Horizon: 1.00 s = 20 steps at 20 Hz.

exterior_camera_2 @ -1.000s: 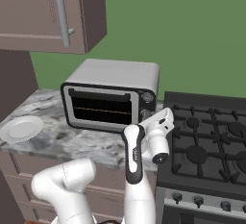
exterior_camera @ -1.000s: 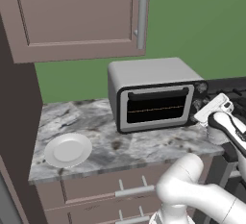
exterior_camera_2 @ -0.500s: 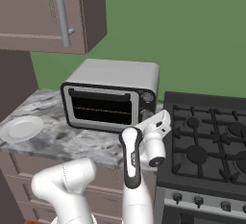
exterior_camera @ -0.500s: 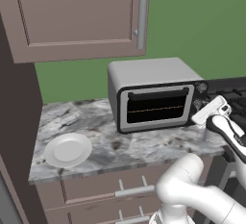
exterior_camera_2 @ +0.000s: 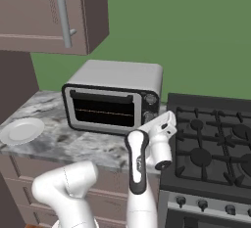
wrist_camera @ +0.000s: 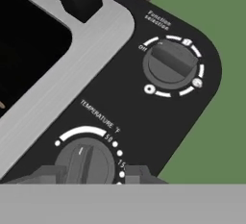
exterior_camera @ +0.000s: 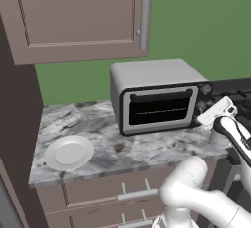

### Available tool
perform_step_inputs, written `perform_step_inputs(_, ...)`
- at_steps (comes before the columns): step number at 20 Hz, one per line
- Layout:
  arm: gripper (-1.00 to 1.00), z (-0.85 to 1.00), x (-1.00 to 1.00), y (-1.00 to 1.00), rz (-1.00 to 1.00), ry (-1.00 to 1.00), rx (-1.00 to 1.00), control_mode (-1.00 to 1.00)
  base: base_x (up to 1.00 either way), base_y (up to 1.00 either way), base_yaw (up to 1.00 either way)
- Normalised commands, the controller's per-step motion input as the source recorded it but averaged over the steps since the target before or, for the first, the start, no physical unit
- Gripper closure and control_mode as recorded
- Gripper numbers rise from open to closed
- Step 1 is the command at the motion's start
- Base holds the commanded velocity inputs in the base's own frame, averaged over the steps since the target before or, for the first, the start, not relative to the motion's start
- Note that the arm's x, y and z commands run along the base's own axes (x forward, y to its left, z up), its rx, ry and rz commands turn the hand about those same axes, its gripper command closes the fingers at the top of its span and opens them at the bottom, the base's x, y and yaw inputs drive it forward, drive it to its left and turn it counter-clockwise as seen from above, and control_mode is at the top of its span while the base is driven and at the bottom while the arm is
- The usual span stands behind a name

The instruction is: Pull the toaster oven rack outwards. Pick up the baguette from the plate and place it on the toaster oven rack. Close the toaster oven door fully and set the temperature to the lowest setting.

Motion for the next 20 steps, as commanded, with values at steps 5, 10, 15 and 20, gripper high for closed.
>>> perform_step_inputs(5, 1.00, 0.00, 0.28, 0.00, 0.00, -0.10, -0.19, -1.00, 0.00, 0.00, 0.00)
perform_step_inputs(10, 1.00, -0.09, 0.10, 0.01, 0.00, -0.10, -0.28, -1.00, 0.00, 0.00, 0.00)
perform_step_inputs(15, 1.00, -0.20, 0.06, 0.03, 0.00, -0.09, -0.27, -1.00, 0.00, 0.00, 0.00)
perform_step_inputs(20, 1.00, -0.20, 0.15, 0.02, 0.02, -0.09, -0.25, -1.00, 0.00, 0.00, 0.00)
